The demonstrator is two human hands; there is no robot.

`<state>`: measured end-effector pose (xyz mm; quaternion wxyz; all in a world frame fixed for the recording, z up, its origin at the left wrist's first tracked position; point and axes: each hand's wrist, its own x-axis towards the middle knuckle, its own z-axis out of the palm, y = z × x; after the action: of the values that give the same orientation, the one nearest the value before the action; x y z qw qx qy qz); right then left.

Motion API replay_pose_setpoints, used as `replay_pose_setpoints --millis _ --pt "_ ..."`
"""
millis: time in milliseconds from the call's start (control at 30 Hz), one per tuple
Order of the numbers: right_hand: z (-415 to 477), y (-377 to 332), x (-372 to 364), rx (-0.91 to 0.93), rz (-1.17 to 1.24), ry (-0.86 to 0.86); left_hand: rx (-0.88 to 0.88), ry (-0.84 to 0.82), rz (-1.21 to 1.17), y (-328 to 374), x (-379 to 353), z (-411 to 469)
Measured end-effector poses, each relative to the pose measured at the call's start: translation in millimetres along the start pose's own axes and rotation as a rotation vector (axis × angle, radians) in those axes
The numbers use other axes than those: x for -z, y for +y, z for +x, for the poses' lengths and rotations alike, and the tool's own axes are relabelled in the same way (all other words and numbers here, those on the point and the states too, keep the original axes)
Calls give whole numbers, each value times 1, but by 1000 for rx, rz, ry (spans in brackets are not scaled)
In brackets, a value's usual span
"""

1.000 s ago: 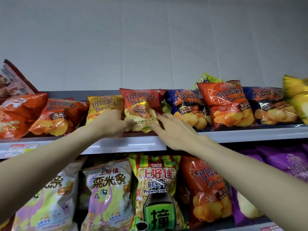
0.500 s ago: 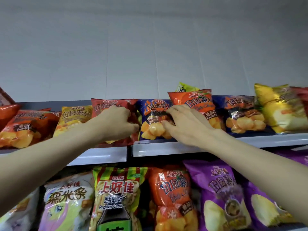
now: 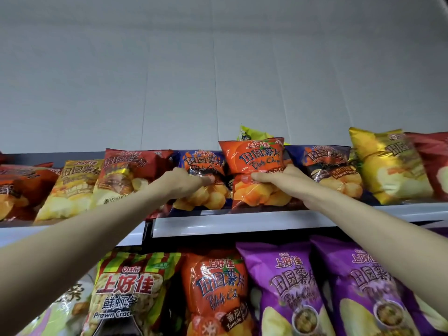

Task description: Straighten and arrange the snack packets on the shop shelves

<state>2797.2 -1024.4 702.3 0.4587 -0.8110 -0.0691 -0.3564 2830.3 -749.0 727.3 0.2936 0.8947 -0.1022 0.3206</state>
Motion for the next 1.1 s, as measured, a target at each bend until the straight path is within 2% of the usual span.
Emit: replay_pose_setpoints --millis 67,167,400,533,700,933,1100 --pt "1 3 1 20 52 -14 39 48 -103 1 -5 2" --pt "-2 3 -1 31 73 76 98 90 -225 3 -10 4" --pt "-18 4 8 166 303 352 80 200 -228 9 -20 16" --pt "-17 4 28 197 340 453 43 261 -239 8 -19 19" --pt "-15 8 45 191 341 474 -111 371 -448 17 -2 19" --pt "-16 12 30 195 273 461 -111 340 -968 22 56 7" --pt "-15 -9 -16 203 255 361 -119 455 -1026 12 93 -6"
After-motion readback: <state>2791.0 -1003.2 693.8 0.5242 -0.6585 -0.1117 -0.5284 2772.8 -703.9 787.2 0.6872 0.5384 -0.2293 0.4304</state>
